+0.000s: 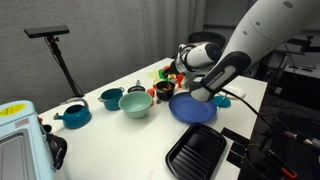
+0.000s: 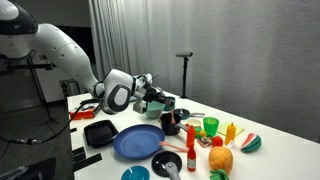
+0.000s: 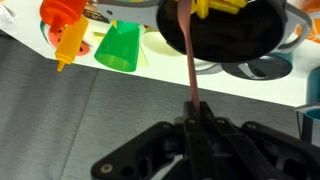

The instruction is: Stir the contents in the black pot

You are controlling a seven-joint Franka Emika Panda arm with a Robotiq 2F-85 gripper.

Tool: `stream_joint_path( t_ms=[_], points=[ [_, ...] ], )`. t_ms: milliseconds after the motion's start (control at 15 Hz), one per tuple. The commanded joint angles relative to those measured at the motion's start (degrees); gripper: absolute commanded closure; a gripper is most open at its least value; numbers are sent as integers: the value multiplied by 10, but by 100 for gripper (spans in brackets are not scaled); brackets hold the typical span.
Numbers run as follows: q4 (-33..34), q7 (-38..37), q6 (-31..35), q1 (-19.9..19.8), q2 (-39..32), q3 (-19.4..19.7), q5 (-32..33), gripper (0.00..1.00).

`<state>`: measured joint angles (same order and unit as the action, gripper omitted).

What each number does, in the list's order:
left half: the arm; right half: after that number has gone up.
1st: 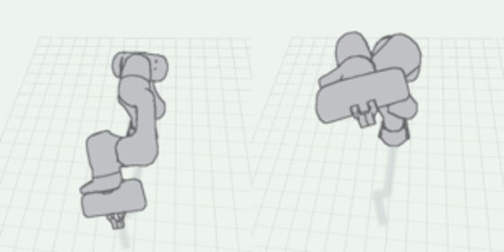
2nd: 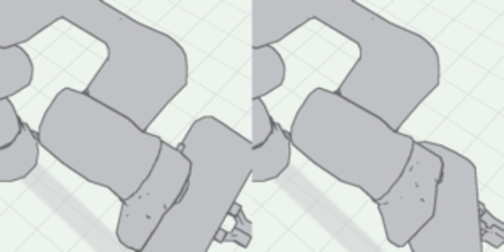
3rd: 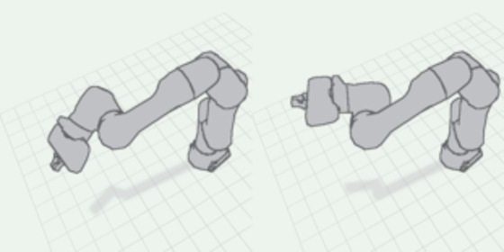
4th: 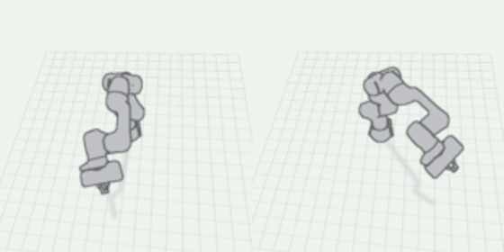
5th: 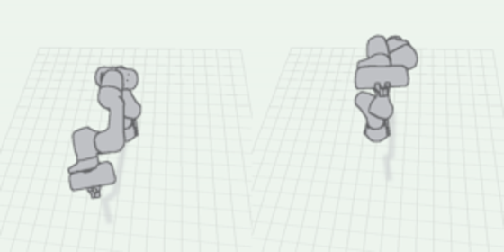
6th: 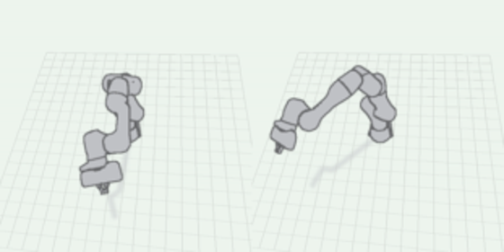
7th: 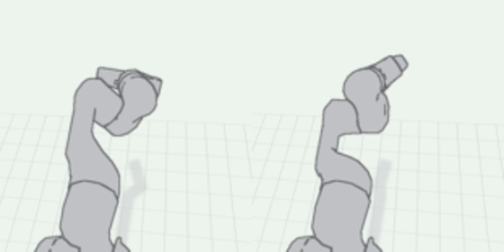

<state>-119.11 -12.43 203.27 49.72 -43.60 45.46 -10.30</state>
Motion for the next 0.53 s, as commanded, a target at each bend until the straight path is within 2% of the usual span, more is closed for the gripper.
stream_joint_path(
  t_ms=[0, 67, 133, 200, 467],
  points=[
    [16, 3, 2, 9, -27, 30, -18, 98],
    [25, 1, 2, 6, -30, 28, -15, 98],
    [38, 61, 2, -16, -21, -8, -61, 98],
    [44, 8, -3, 0, -35, 17, -21, 98],
    [83, 9, -12, -8, -51, -2, -18, 98]
  ],
)
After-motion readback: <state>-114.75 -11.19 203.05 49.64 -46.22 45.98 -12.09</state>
